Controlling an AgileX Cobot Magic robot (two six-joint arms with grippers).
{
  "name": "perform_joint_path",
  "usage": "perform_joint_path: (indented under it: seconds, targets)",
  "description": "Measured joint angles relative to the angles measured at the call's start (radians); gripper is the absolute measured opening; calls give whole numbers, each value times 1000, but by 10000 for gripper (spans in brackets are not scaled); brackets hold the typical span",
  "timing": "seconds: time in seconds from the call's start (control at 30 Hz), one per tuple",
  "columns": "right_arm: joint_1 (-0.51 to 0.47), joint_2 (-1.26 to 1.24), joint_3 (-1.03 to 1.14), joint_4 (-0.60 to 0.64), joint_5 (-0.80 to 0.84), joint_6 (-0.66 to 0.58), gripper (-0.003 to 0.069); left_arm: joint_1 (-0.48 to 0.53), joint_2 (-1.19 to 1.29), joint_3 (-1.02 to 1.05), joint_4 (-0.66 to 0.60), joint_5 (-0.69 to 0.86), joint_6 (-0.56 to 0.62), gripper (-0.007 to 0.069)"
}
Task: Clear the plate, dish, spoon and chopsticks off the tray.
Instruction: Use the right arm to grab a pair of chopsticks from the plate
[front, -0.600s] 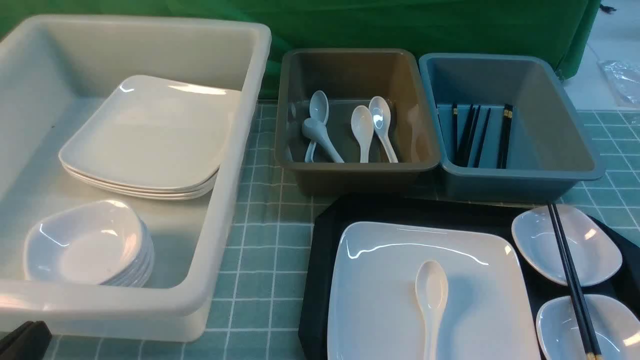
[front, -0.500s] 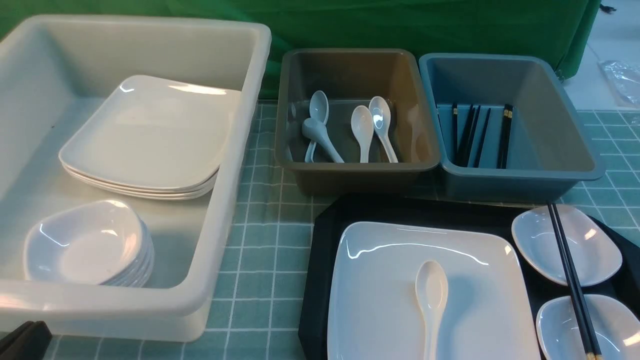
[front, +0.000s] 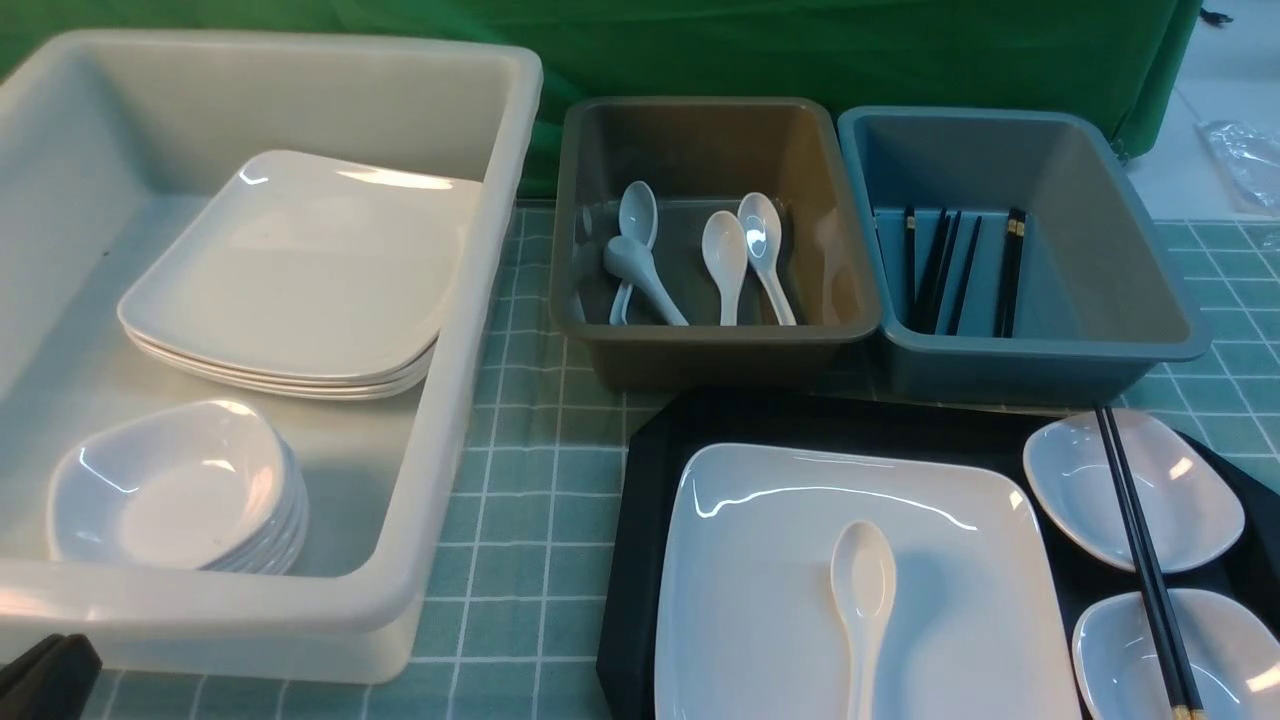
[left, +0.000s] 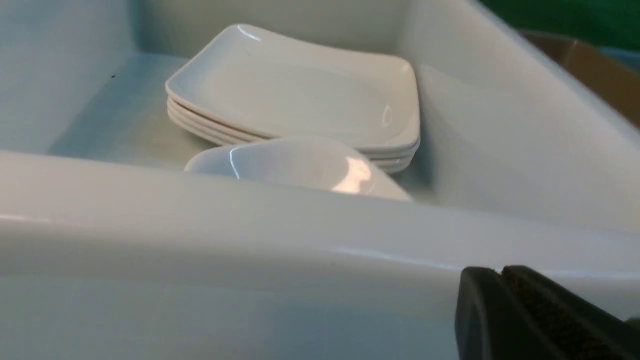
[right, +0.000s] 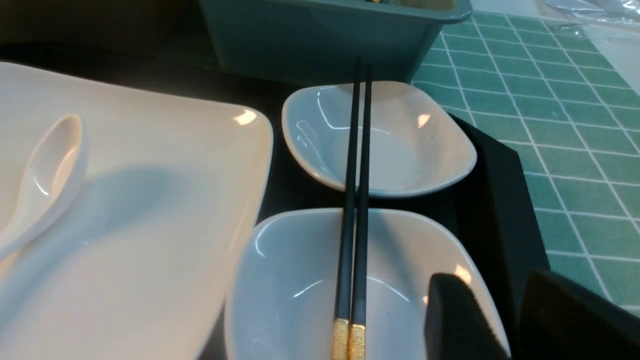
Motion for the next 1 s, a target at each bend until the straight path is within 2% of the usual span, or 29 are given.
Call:
perform_joint_path:
  seconds: [0.07, 0.1, 0.13, 0.2, 0.3, 0.37, 0.43, 0.5, 0.57, 0.6, 0.63, 0.67, 0.7, 0.77, 0.8, 0.83, 0.93, 1.0]
  targets:
    - [0, 0, 0, 0, 0, 0, 241, 0, 0, 0, -121, -60, -23, 13]
    - [0, 0, 0, 0, 0, 0, 241, 0, 0, 0, -121, -68, -23, 13]
    - [0, 0, 0, 0, 0, 0, 241, 0, 0, 0, -231, -127, -41, 13]
    - [0, 0, 0, -3, 0, -1, 241, 0, 0, 0, -320, -196, -54, 13]
    - [0, 0, 0, -26, -25, -8, 241, 0, 0, 0, -367, -278, -66, 13]
    - [0, 1, 0, -8, -77, 26, 241, 0, 0, 0, -380, -353, -135, 13]
    - [0, 1, 0, 45, -159, 137, 242, 0, 0, 0, -381, -447, -263, 13]
    - [0, 0, 0, 91, -247, 314, 242, 0, 0, 0, -355, -553, -386, 13]
    - [0, 0, 0, 104, -297, 412, 242, 0, 0, 0, -317, -609, -441, 13]
    - [0, 0, 0, 117, -354, 518, 242, 1, 0, -15, -254, -655, -504, 13]
    - [0, 0, 0, 119, -362, 547, 242, 1, 0, -19, -236, -658, -512, 13]
    - [0, 0, 0, 127, -414, 611, 242, 1, -1, -75, -176, -649, -565, 13]
    - [0, 0, 0, 131, -429, 611, 242, 1, -1, -115, -136, -628, -584, 13]
    - [0, 0, 0, 133, -444, 583, 242, 1, 27, -269, -54, -479, -602, 13]
    - [0, 0, 0, 133, -445, 581, 242, 1, 32, -284, -46, -479, -604, 13]
    - [0, 1, 0, 135, -467, 588, 242, 1, 73, -389, 6, -321, -609, 13]
    - [3, 0, -8, 136, -503, 658, 242, 1, 204, -593, 73, 3, -562, 13]
    - [18, 0, -68, 136, -403, 682, 227, 1, 313, -714, 78, 200, -482, 13]
